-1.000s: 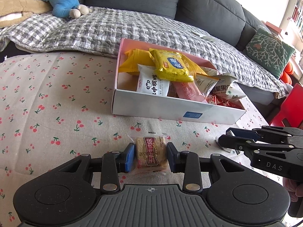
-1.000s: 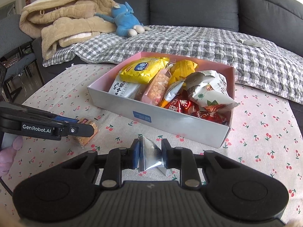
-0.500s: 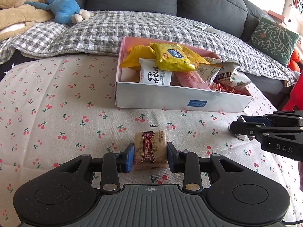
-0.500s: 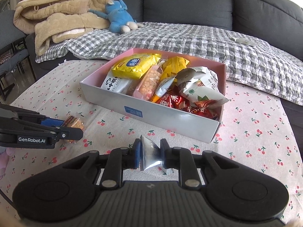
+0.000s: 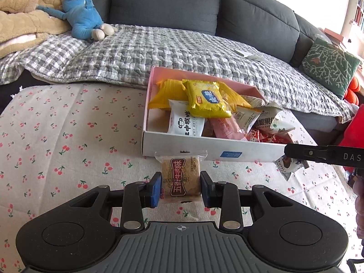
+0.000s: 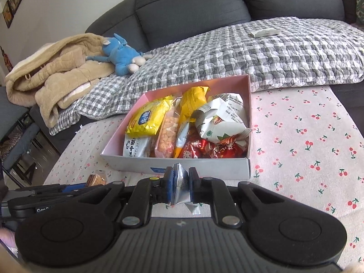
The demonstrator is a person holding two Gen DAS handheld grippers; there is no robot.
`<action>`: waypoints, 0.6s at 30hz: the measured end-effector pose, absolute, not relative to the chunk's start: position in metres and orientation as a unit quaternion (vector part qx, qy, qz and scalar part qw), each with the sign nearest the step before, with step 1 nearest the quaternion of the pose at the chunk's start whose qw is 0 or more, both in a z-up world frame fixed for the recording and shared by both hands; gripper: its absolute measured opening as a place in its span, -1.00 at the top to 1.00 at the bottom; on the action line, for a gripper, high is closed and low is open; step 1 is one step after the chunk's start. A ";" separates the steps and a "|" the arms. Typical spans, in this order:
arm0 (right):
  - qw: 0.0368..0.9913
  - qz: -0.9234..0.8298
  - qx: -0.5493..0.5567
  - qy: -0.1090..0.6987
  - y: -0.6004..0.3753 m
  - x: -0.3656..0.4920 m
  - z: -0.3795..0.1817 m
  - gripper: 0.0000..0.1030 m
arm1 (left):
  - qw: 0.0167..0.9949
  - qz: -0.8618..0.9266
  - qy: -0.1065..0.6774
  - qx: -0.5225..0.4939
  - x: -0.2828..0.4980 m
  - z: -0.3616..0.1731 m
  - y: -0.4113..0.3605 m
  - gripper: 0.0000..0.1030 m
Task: Organize snacks
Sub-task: 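Carry the wrapped cake and silver wrapper into the box with both tools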
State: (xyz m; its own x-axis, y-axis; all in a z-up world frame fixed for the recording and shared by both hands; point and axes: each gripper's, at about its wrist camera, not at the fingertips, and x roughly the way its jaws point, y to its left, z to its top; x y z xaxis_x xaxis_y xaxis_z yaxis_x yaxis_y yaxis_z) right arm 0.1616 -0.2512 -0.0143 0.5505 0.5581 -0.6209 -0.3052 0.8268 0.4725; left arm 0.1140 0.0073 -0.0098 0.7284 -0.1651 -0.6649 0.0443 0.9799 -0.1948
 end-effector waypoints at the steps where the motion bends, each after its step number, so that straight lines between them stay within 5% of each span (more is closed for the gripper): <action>1: 0.867 0.249 0.163 0.400 -0.252 0.163 -0.012 0.77 | 0.927 -0.056 0.361 -0.083 0.116 -0.007 0.008 0.38; 18: 0.869 0.256 0.219 0.363 -0.246 0.217 0.001 0.76 | 0.932 -0.001 0.353 -0.080 0.197 0.004 0.006 0.37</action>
State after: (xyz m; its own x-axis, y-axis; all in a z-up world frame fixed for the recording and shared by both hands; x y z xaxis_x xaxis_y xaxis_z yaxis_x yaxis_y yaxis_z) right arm 0.2171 -0.2458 0.0011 0.6060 0.6035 -0.5183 -0.2855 0.7731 0.5664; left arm 0.1969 0.0060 0.0036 0.7514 -0.0590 -0.6572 -0.0540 0.9872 -0.1504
